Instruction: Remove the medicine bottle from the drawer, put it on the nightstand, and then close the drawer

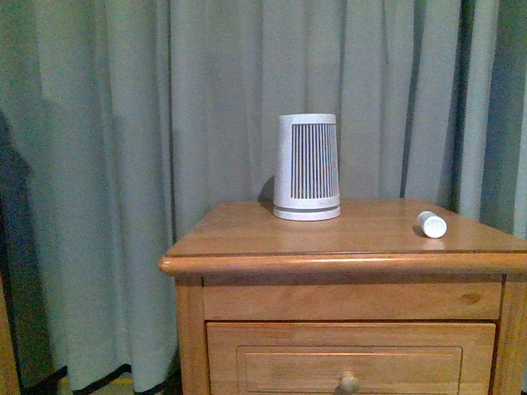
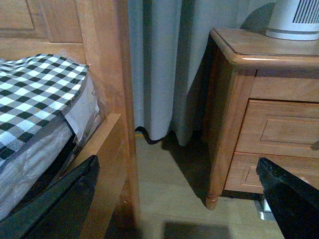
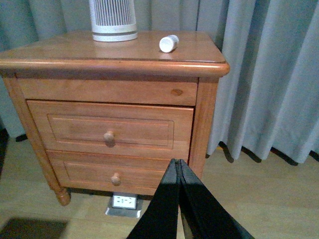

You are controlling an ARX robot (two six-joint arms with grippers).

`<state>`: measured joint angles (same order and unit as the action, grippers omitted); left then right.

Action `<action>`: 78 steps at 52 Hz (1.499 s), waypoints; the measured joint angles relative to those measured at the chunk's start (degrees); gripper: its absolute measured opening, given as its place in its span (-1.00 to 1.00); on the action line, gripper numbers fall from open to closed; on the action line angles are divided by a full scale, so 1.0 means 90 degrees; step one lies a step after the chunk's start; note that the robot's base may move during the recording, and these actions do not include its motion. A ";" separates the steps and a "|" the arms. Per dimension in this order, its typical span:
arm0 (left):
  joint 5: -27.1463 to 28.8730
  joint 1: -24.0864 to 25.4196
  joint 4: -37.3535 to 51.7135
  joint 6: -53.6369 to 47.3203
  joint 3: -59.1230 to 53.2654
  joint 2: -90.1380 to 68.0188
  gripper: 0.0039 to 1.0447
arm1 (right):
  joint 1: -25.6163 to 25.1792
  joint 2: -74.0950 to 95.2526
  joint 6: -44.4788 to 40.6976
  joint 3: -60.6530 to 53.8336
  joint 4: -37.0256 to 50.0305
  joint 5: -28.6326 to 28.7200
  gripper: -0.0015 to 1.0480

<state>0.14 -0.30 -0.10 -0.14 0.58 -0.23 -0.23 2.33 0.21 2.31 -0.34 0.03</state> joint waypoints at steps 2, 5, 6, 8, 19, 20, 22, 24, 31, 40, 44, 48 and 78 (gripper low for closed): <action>0.0000 0.0000 -0.0002 0.0000 0.0000 0.0000 0.87 | 0.0000 -0.0112 0.0000 -0.0104 0.0010 0.0000 -0.94; 0.0000 0.0000 -0.0002 0.0000 0.0000 0.0000 0.87 | 0.0000 -0.0185 -0.0002 -0.0170 0.0010 0.0000 -0.94; 0.0000 0.0000 -0.0002 0.0000 0.0000 0.0000 0.87 | 0.0000 -0.0185 -0.0002 -0.0170 0.0015 0.0000 -0.94; 0.0000 0.0000 -0.0002 0.0000 0.0000 0.0000 0.87 | 0.0000 -0.0194 -0.0002 -0.0170 0.0015 0.0002 -0.94; 0.0000 0.0000 -0.0002 0.0000 0.0000 0.0000 0.87 | 0.0002 -0.0211 -0.0002 -0.0170 0.0015 0.0002 -0.94; 0.0002 0.0000 0.0000 0.0000 0.0000 0.0000 0.87 | 0.0000 -0.0211 -0.0007 -0.0170 0.0015 0.0002 -0.91; 0.0002 0.0000 0.0000 0.0000 0.0000 0.0000 0.87 | 0.0002 -0.0211 -0.0007 -0.0170 0.0015 0.0002 -0.75; 0.0002 0.0000 -0.0002 0.0000 0.0000 0.0000 0.87 | 0.0002 -0.0211 -0.0007 -0.0170 0.0015 0.0002 -0.65; 0.0002 0.0000 -0.0002 0.0000 0.0000 0.0000 0.87 | 0.0000 -0.0214 -0.0007 -0.0170 0.0015 0.0002 -0.22; 0.0002 0.0000 0.0000 0.0000 0.0000 0.0000 0.87 | 0.0000 -0.0214 -0.0007 -0.0170 0.0015 0.0002 0.30; 0.0000 0.0000 0.0000 0.0000 0.0000 0.0000 0.87 | 0.0000 -0.0214 -0.0007 -0.0170 0.0015 0.0002 0.58; 0.0000 0.0000 -0.0002 0.0000 0.0000 0.0000 0.87 | 0.0000 -0.0214 -0.0007 -0.0170 0.0015 0.0002 0.80; 0.0002 0.0000 0.0000 0.0000 0.0000 0.0000 0.87 | 0.0000 -0.0216 -0.0007 -0.0170 0.0015 0.0002 0.87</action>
<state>0.16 -0.30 -0.10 -0.14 0.58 -0.23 -0.23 0.38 0.14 0.78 -0.21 0.05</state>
